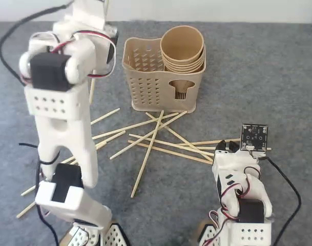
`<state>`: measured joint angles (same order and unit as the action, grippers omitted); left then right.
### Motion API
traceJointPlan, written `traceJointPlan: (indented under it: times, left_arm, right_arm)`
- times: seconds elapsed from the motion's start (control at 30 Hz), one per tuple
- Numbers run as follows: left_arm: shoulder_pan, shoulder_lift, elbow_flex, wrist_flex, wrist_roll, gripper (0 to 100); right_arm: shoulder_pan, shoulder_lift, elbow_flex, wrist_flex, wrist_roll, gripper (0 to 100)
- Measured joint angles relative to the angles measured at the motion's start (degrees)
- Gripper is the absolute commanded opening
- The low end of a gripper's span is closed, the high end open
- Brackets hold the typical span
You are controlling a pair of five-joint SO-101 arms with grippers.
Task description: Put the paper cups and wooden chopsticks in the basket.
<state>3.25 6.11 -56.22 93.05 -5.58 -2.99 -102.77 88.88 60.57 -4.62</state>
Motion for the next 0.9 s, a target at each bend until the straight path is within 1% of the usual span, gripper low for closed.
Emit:
traceJointPlan:
  times: [0.1, 0.27, 0.4, 0.53, 0.67, 0.83, 0.9]
  left_arm:
    - [2.4, 0.0, -2.5, -2.8, 1.3, 1]
    - [5.6, 0.0, -3.0, -10.1, 4.1, 1]
    - [7.0, 0.0, -3.0, -15.8, 8.2, 1]
    - [7.7, 0.0, -3.0, -19.0, 12.4, 1]
    - [7.7, -0.2, -3.6, -18.4, 15.7, 1]
    - [7.7, -4.0, -3.6, -9.9, 17.2, 1]
    - [7.7, -5.5, -3.7, -9.2, 17.3, 1]
  right_arm:
    - [0.0, 0.0, 0.0, 0.0, 0.0, 8.0]
    - [0.0, 0.0, 0.0, 0.0, 0.0, 8.0]
    - [0.0, 0.0, 0.0, 0.0, 0.0, 8.0]
    - [0.0, 0.0, 0.0, 0.0, 1.1, 8.0]
    - [0.0, 0.0, 0.0, 0.0, 1.5, 8.0]
    - [0.0, 0.0, 0.0, 0.0, 1.7, 8.0]
    - [0.0, 0.0, 0.0, 0.0, 1.7, 8.0]
